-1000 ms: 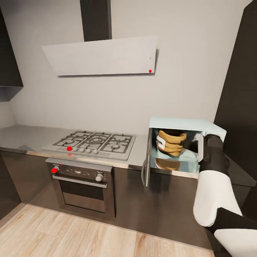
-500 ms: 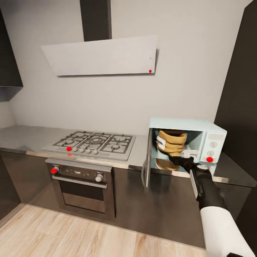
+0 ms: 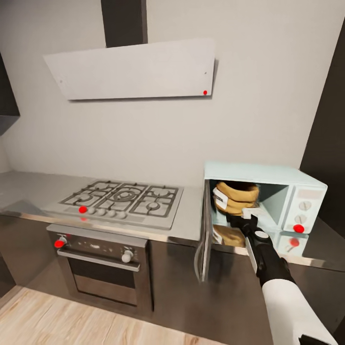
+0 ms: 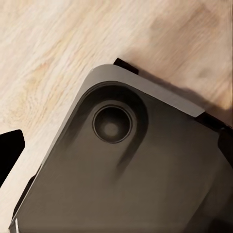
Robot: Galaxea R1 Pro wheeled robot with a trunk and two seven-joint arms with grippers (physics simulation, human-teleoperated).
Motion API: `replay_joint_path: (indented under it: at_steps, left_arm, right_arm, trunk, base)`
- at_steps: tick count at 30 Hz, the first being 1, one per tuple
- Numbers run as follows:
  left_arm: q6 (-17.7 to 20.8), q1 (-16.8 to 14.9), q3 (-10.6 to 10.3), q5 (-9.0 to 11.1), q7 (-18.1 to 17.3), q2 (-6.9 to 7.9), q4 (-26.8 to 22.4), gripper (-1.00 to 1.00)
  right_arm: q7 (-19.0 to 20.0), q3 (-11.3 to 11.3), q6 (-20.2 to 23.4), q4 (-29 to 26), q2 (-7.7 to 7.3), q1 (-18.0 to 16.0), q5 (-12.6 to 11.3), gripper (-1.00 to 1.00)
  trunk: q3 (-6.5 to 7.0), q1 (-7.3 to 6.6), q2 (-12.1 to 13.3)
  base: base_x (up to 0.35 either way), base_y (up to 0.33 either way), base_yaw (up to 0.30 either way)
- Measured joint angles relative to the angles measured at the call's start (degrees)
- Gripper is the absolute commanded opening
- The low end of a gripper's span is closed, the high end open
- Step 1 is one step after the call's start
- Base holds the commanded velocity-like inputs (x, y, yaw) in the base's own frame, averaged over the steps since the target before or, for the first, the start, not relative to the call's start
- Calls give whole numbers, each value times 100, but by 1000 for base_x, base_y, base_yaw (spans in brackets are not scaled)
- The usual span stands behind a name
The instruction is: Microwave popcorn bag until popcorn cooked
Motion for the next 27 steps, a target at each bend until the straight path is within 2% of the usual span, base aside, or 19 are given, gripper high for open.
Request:
replay_joint_path:
  at_steps: [6,15,20,27]
  left_arm:
    - [-29,0,0,-3,-2,-3,-3,100]
    - [-44,0,24,-6,0,-9,-9,100]
    - [-44,0,25,-7,0,-9,-9,100]
    - [-44,0,24,-7,1,-9,-7,100]
  right_arm:
    - [32,-8,6,-69,-37,-3,6,100]
    - [94,-9,16,-91,-44,-1,22,100]
    - [362,-9,46,-99,-50,-1,22,100]
    - [422,7,85,-138,-42,0,39,100]
  trunk:
    - [0,4,0]
    - [0,7,1]
    - [0,7,1]
    - [0,6,1]
  base:
    - [35,0,0]
    - [-333,0,0]
    - [-345,0,0]
    - [-318,0,0]
